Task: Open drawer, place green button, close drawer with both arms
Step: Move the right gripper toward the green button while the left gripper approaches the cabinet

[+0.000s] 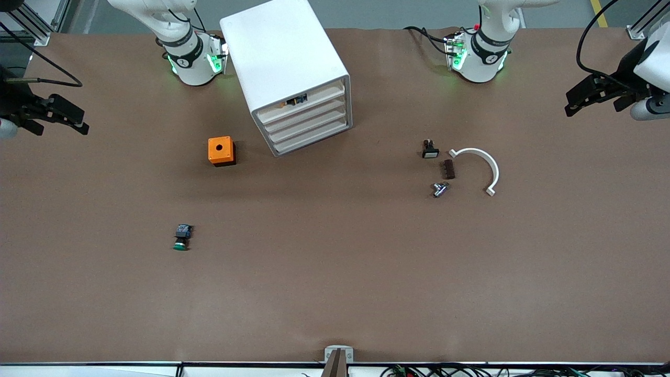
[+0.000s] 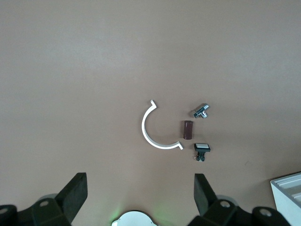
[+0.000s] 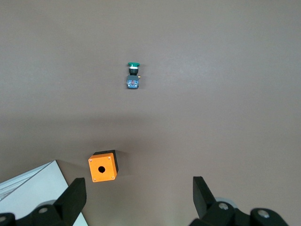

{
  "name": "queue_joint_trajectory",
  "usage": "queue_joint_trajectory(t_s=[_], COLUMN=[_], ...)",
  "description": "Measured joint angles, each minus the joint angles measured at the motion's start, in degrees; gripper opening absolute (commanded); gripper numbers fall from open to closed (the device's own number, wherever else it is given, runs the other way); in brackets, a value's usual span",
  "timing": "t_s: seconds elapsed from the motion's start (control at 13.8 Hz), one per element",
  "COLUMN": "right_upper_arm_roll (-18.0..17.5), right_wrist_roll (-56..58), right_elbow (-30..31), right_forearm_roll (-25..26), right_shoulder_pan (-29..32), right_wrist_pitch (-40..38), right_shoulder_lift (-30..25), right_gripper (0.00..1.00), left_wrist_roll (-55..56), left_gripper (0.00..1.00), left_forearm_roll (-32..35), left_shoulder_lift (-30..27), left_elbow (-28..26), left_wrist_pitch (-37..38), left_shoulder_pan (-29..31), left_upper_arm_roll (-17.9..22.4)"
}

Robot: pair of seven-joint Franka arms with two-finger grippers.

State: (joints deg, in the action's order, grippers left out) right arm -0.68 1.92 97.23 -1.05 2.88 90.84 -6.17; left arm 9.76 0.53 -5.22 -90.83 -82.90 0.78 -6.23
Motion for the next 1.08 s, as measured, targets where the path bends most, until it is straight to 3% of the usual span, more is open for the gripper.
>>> queue_joint_trajectory(t_s=[0.51,0.72,1.08], right_upper_arm_roll=[0.08,0.37,0.7], right_wrist_roll=[0.03,0.44,3.35], right_elbow=[-0.1,-0.3,-1.33], right_forearm_roll=[0.13,0.12,0.24], right_shoulder_pan=[0.02,0.68,2.87], right_wrist_pitch=[0.46,2.23,6.58], right_shoulder_lift=[0.31,6.21,14.61], right_gripper=[1.0,1.0,1.0], left_wrist_roll=[0.0,1.31,26.16], left_gripper=[1.0,1.0,1.0], left_forearm_roll=[0.4,0.39,-0.27], left_shoulder_lift=[2.16,5.31,15.18], left_elbow=[-0.08,-0.53,-0.85], left_wrist_pitch=[0.51,0.64,-3.81], left_shoulder_pan=[0.0,-0.27,-1.96], left_upper_arm_roll=[0.0,-0.81,-9.3])
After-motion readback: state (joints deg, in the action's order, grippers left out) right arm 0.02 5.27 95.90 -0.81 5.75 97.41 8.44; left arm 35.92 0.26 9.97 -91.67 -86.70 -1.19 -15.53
